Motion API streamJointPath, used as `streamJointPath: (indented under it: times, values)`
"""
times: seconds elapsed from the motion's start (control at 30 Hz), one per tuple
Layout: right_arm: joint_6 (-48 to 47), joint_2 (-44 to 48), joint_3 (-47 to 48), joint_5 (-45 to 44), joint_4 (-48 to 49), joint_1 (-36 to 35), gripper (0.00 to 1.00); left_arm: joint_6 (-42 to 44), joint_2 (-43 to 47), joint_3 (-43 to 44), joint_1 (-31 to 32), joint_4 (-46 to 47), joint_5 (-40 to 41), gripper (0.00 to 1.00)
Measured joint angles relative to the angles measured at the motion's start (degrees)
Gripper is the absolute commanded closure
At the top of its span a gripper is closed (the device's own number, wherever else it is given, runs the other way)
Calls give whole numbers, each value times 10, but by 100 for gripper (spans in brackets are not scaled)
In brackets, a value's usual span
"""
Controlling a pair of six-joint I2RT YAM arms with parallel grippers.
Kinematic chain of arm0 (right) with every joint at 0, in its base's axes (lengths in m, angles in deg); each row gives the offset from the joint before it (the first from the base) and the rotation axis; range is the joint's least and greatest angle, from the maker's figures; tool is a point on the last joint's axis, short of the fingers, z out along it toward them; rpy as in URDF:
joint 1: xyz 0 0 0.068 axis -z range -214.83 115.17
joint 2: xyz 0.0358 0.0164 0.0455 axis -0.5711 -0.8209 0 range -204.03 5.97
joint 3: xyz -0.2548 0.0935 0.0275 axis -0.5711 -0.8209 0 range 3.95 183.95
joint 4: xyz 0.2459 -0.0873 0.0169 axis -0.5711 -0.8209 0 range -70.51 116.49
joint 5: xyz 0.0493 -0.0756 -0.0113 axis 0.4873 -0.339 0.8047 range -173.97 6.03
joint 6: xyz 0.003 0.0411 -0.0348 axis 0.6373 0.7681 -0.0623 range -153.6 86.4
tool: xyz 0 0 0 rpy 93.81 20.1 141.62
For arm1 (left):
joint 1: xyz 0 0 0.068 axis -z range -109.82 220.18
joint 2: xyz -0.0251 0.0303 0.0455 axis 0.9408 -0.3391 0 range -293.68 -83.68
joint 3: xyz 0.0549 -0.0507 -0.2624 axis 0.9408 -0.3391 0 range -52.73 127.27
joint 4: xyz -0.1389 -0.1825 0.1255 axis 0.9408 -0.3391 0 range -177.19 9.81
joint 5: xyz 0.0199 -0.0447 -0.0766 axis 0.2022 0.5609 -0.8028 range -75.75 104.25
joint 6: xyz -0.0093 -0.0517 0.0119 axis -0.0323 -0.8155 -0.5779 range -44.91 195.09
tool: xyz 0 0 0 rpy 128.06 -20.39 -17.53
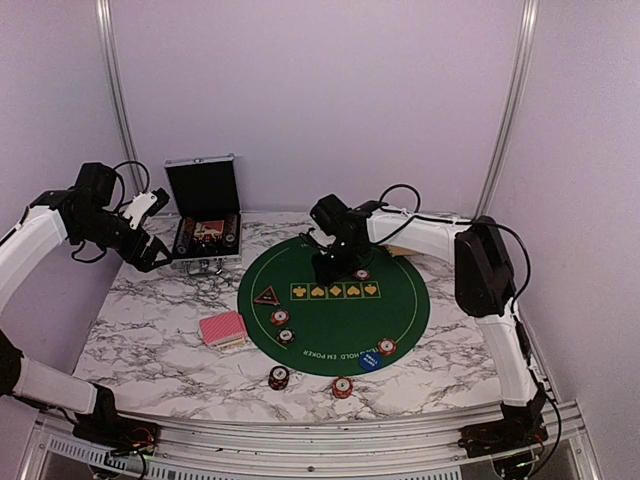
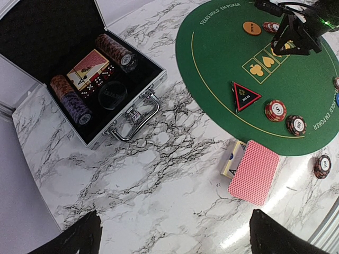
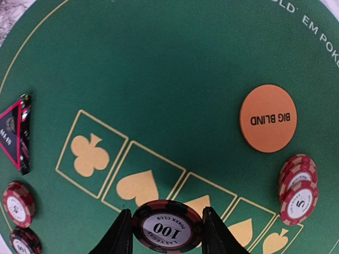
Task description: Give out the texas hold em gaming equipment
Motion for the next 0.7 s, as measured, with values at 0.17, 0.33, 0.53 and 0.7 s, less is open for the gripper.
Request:
streamJointPath:
  times: [0.17, 0.33, 0.53, 0.7]
  values:
    - [0, -45, 30, -10, 0, 14, 99, 0, 0, 0, 0, 0, 0, 1]
    - [0, -75, 59, -19, -1, 22, 99, 0, 0, 0, 0, 0, 0, 1]
    - [0, -93, 85, -27, -1, 33, 98, 0, 0, 0, 0, -1, 0, 1]
    - [0, -108, 108, -28, 0, 45, 96, 1, 0, 0, 0, -1, 0, 1]
